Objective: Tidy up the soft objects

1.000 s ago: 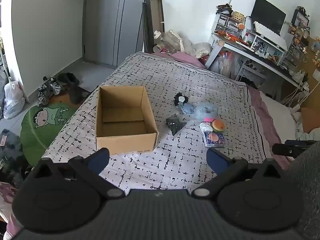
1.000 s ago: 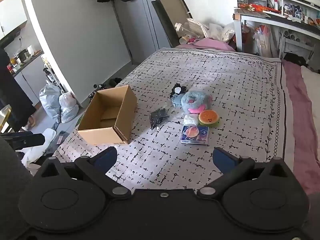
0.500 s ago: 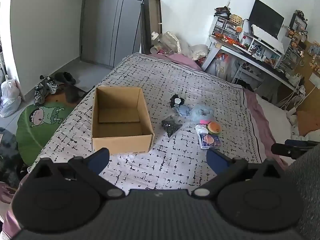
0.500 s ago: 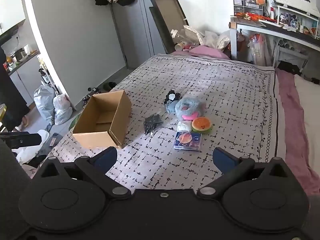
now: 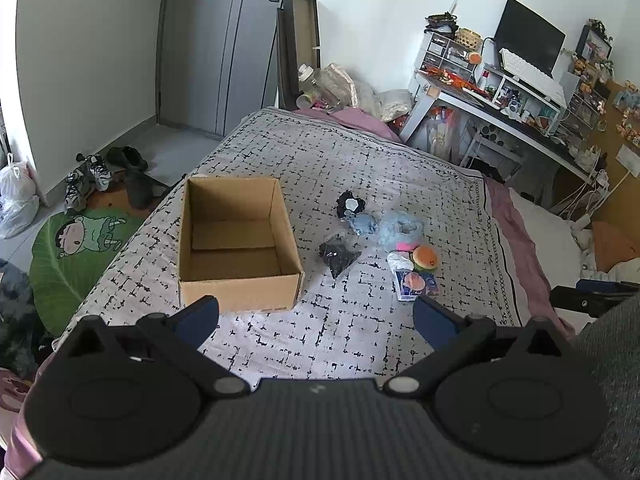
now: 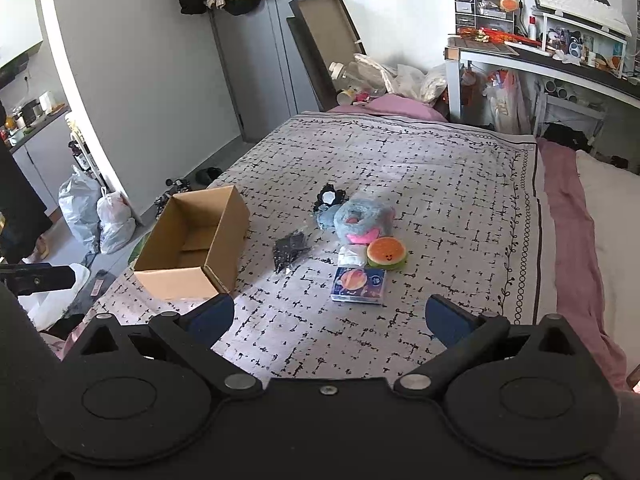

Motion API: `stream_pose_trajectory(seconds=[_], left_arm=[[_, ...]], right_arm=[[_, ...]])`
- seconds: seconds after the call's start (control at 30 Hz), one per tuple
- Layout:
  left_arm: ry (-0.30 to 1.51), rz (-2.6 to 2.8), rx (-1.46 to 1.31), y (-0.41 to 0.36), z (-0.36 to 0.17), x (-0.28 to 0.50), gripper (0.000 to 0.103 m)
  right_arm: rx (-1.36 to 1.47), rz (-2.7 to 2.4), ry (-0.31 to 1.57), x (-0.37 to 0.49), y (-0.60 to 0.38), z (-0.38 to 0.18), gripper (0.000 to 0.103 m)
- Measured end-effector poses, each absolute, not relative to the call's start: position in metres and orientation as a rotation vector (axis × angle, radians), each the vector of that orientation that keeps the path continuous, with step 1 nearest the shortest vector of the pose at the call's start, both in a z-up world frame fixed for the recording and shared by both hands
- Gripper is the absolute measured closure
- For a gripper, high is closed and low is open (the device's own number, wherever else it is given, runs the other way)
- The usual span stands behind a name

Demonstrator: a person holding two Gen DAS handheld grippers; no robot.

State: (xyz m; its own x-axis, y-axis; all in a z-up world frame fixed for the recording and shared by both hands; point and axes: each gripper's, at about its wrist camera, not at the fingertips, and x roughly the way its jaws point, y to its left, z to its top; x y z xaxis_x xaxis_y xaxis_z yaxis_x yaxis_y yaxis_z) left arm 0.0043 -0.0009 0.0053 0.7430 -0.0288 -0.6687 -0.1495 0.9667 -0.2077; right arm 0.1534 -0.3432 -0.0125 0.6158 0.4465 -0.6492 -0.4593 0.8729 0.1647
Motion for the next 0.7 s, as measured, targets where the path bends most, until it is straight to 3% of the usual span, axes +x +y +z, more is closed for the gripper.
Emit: stream_pose_trajectory(seconds=[0.7], left_arm=[[0.727, 0.066, -0.243, 0.0007, 0.0088, 0.0078, 0.001]], right_arm=[[-0.003, 0.483, 0.724, 0.1605, -0.3539, -0.0102, 0.0]])
